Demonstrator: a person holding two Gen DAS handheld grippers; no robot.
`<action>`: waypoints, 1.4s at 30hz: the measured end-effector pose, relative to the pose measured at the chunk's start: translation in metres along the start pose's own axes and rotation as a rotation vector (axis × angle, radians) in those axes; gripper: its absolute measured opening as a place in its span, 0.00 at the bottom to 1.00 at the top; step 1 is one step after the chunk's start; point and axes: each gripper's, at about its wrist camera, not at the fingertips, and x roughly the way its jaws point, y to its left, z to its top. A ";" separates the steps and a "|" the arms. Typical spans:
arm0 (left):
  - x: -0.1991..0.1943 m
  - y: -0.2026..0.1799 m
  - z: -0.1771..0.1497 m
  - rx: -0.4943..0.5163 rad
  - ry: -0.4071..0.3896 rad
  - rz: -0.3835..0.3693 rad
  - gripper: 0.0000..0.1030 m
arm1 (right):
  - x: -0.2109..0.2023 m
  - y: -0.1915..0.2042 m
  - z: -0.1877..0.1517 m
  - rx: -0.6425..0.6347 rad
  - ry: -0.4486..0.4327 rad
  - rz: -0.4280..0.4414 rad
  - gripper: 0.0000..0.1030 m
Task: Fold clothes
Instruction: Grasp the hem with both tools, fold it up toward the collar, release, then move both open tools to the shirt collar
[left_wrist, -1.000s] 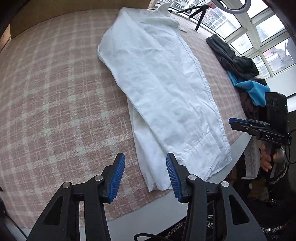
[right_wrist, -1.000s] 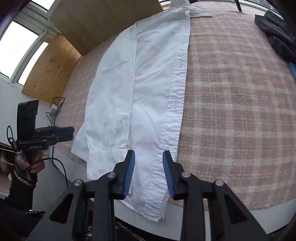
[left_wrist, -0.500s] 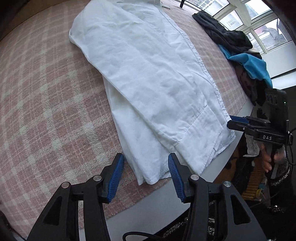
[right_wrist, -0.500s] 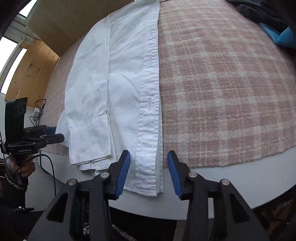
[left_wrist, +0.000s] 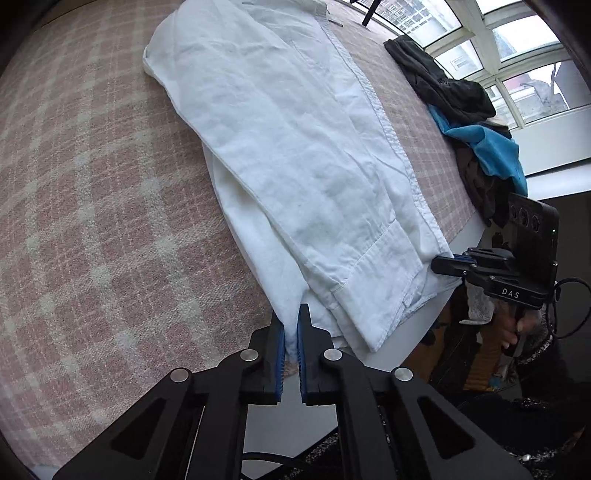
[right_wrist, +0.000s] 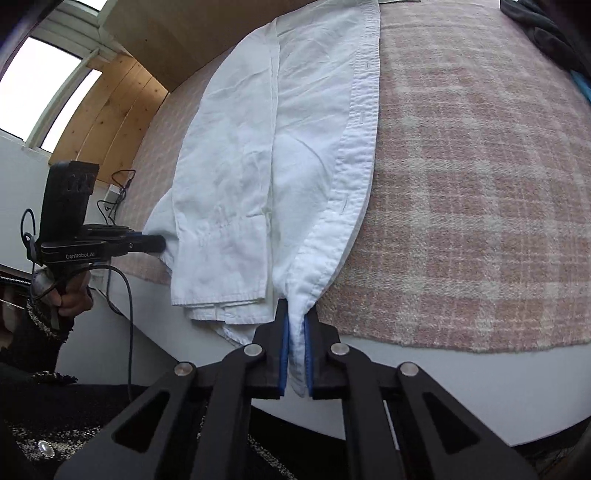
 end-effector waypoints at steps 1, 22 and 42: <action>-0.007 -0.001 0.002 -0.008 -0.019 -0.018 0.04 | -0.007 0.000 0.003 0.009 -0.017 0.031 0.06; -0.051 0.044 0.176 -0.090 -0.167 -0.039 0.07 | 0.002 -0.068 0.234 0.248 -0.066 0.199 0.13; -0.044 0.055 0.165 -0.096 -0.169 0.044 0.43 | 0.062 0.062 0.248 -0.369 0.026 -0.018 0.39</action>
